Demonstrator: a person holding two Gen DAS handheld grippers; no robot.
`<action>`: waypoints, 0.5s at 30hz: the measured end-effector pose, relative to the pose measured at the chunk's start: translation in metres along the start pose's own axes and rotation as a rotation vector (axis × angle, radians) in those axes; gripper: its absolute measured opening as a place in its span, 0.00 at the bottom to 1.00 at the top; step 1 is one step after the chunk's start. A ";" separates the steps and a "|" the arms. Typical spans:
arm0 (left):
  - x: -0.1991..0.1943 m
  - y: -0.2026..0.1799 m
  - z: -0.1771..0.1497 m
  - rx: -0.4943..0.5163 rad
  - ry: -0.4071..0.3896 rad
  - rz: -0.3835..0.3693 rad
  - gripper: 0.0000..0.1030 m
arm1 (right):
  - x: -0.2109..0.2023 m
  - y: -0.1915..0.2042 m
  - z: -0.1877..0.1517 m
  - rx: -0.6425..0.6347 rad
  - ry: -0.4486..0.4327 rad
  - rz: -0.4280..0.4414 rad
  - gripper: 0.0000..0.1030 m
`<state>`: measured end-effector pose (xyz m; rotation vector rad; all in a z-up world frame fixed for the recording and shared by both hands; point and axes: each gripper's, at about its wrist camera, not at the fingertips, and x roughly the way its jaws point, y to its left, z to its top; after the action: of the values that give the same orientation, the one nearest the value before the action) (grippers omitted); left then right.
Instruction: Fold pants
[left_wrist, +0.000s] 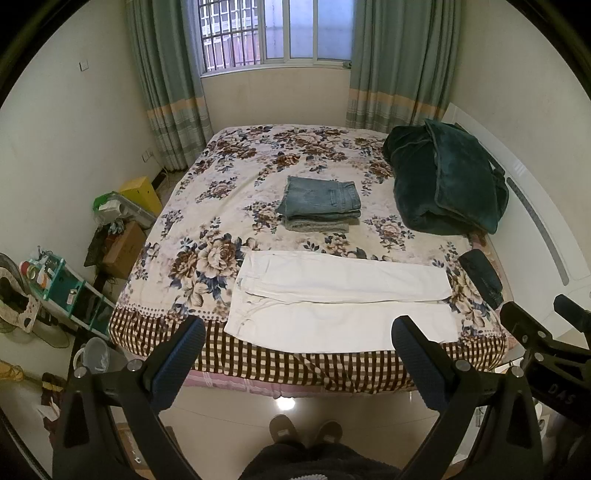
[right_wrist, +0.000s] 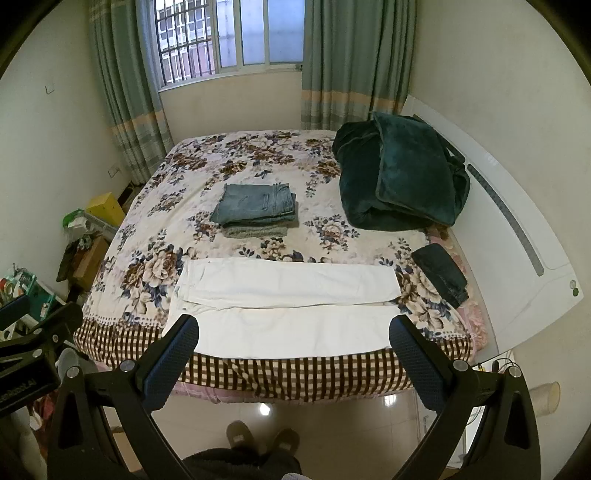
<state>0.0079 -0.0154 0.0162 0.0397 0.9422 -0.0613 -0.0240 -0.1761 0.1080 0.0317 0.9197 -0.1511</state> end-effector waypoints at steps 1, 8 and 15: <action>-0.001 -0.003 0.000 -0.001 0.000 0.000 1.00 | -0.001 0.001 0.002 0.000 0.002 0.003 1.00; 0.001 -0.015 -0.002 -0.017 0.004 0.004 1.00 | -0.002 -0.004 0.007 -0.007 0.011 0.014 1.00; 0.029 -0.018 0.011 -0.057 -0.025 0.075 1.00 | 0.020 -0.023 0.001 0.022 0.015 0.003 1.00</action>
<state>0.0327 -0.0351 -0.0003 0.0214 0.9166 0.0338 -0.0144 -0.2011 0.0935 0.0550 0.9331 -0.1585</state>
